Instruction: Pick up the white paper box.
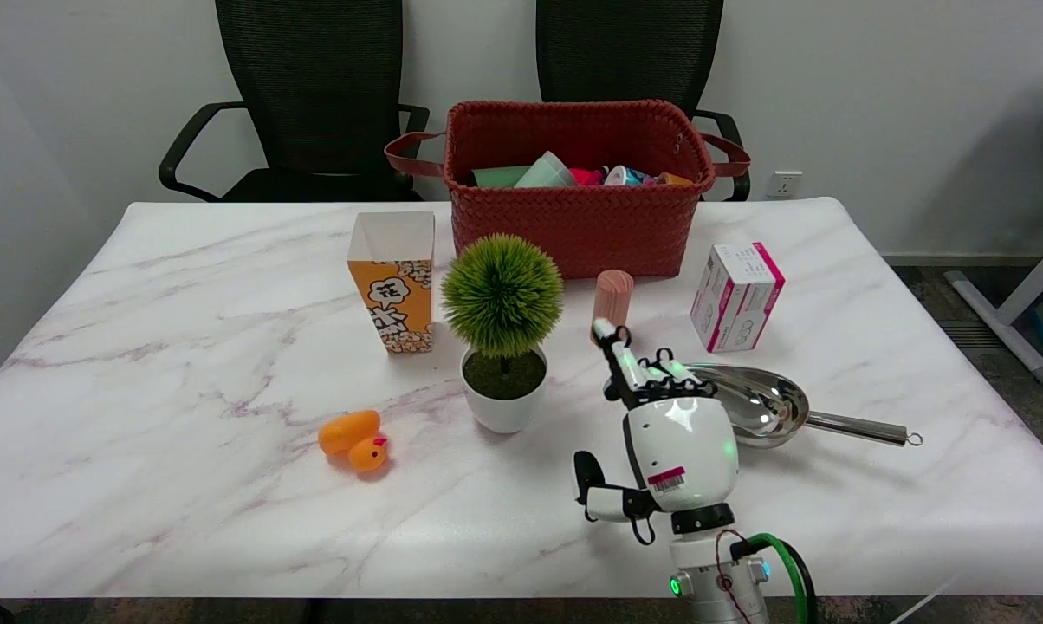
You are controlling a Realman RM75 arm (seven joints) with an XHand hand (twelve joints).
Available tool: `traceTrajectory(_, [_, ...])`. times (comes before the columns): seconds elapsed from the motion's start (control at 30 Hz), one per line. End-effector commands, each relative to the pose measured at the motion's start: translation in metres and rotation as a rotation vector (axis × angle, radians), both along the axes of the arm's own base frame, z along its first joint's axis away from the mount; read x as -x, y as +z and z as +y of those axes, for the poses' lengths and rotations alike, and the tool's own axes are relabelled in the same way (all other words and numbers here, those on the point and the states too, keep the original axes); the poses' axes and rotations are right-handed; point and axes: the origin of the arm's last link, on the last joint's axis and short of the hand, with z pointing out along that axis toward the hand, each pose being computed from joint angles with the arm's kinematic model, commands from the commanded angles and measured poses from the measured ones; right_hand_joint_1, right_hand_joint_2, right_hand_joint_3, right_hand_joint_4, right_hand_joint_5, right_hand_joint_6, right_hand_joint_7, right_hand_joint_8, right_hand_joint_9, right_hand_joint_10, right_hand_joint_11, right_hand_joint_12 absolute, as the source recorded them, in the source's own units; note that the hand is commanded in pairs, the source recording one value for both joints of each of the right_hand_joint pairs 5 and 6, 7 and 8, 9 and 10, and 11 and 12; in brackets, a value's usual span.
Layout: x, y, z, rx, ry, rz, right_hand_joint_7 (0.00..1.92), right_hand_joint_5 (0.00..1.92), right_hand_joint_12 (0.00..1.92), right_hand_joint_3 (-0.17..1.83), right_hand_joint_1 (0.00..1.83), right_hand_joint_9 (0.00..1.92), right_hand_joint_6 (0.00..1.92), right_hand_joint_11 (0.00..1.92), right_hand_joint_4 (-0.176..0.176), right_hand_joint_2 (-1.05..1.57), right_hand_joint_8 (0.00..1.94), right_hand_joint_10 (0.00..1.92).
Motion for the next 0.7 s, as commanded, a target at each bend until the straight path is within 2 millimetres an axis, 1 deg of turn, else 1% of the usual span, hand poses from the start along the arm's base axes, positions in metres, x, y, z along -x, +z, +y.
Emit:
traceTrajectory(0.03, [-0.015, 0.008, 0.002, 0.065, 0.081, -0.043, 0.79, 0.14, 0.69, 1.0, 1.19, 0.8, 0.14, 0.69, 0.0, 0.23, 0.79, 0.8])
traceTrajectory(0.17, [-0.018, 0.012, 0.002, 0.086, 0.106, -0.047, 0.73, 0.13, 0.68, 0.89, 1.18, 0.69, 0.13, 0.68, 0.0, 0.14, 0.73, 0.69])
traceTrajectory(0.23, [-0.02, 0.014, 0.002, 0.1, 0.122, -0.05, 0.71, 0.13, 0.67, 0.87, 1.17, 0.68, 0.13, 0.67, 0.0, 0.11, 0.71, 0.68])
traceTrajectory(0.33, [-0.024, 0.017, 0.004, 0.122, 0.155, -0.06, 0.68, 0.13, 0.65, 0.78, 1.16, 0.66, 0.13, 0.65, 0.0, 0.02, 0.68, 0.66])
traceTrajectory(0.43, [-0.028, 0.019, 0.005, 0.143, 0.188, -0.07, 0.61, 0.14, 0.57, 0.58, 1.13, 0.62, 0.14, 0.57, 0.0, -0.05, 0.61, 0.62])
traceTrajectory(0.53, [-0.033, 0.021, 0.006, 0.166, 0.218, -0.084, 0.54, 0.14, 0.51, 0.5, 1.12, 0.59, 0.14, 0.51, 0.0, -0.09, 0.54, 0.59])
traceTrajectory(0.7, [-0.04, 0.028, 0.007, 0.22, 0.247, -0.153, 0.44, 0.1, 0.36, 0.2, 1.08, 0.51, 0.1, 0.36, 0.0, -0.19, 0.44, 0.51])
